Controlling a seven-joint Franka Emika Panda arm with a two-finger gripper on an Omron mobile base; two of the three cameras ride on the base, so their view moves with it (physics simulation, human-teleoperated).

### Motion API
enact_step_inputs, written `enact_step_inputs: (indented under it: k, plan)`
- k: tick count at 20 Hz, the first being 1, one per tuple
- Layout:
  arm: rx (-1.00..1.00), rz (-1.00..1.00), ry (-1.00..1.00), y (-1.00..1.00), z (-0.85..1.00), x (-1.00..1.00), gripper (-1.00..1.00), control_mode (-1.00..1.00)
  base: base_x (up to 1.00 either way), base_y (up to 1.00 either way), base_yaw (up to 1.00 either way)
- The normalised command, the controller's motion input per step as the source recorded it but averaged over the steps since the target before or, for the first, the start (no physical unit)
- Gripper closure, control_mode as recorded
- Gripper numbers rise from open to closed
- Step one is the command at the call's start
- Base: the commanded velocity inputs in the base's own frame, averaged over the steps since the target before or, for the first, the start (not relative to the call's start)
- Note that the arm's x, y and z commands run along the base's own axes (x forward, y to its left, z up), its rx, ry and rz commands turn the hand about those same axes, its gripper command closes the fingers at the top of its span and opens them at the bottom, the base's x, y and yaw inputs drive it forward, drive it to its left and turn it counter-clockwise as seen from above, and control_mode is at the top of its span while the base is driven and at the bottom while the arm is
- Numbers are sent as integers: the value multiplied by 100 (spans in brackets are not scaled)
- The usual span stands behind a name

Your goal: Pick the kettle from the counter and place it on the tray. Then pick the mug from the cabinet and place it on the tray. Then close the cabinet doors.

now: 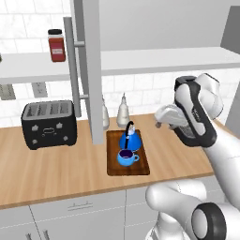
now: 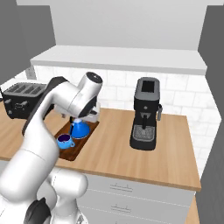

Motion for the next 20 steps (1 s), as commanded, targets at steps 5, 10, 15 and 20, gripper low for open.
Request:
enact_step_inputs:
  k: [5,10,15,20]
  plan:
    - [4,-17,-7,-44,28,-12,-100,-100,0,0,0]
    - [1,-17,-1,-24,30,-1,-100,-100,0,0,0]
    - [0,-7,0,-7,3,0,-100,-100,0,0,0]
    - [1,-1,-10,-2,4,-34,-100,-100,0,0,0]
